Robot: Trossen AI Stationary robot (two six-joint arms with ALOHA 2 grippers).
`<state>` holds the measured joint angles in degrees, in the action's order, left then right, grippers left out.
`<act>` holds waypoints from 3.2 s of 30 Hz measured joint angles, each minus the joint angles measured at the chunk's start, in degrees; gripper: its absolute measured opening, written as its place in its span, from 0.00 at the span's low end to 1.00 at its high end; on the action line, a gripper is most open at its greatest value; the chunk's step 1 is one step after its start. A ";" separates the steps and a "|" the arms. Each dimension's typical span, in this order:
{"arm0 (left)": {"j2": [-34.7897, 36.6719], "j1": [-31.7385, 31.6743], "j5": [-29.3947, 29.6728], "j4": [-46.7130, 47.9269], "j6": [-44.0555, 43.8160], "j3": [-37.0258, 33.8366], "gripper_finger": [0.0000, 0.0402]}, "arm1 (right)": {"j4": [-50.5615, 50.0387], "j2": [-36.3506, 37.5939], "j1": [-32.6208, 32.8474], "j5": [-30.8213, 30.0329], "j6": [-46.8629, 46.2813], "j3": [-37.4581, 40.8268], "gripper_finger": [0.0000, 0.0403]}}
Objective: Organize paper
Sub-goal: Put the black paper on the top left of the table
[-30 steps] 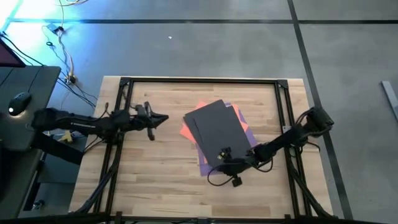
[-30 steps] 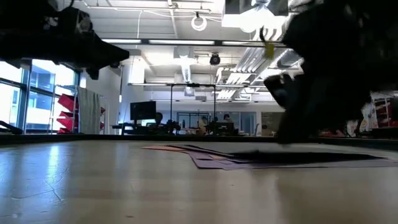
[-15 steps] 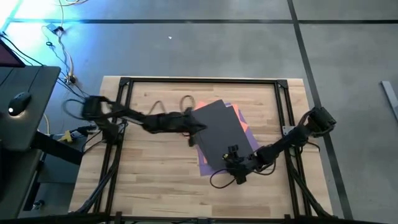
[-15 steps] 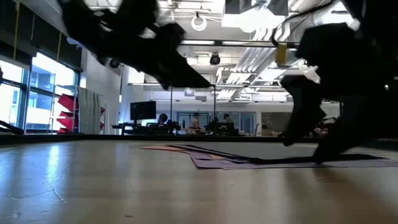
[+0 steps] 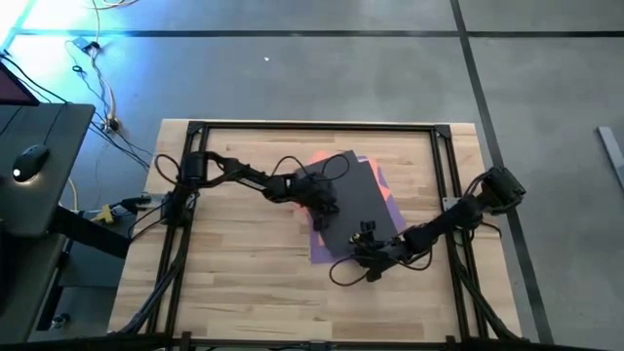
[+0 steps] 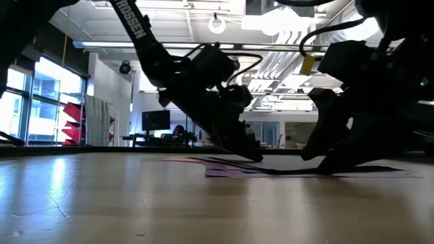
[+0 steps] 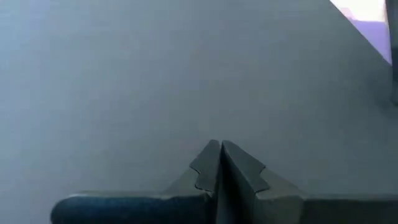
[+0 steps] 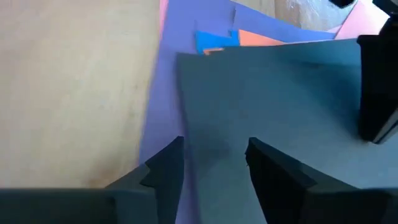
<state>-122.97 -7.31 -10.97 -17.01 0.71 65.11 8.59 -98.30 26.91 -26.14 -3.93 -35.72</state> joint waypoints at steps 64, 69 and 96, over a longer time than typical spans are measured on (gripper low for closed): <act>16.13 17.77 17.57 26.25 19.54 -0.01 0.42 | -1.13 3.13 -0.67 -2.61 -13.92 -6.23 0.00; 10.59 20.04 29.98 21.39 18.70 -0.01 0.48 | -0.97 3.13 -0.63 -2.43 -12.98 -6.23 0.00; 28.40 24.03 60.05 23.44 14.64 0.08 0.00 | -23.98 16.59 8.63 -23.83 -7.10 -17.51 0.41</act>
<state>-94.57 16.72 49.08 6.43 15.35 65.19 -15.39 -81.71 35.54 -49.97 -11.03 -53.23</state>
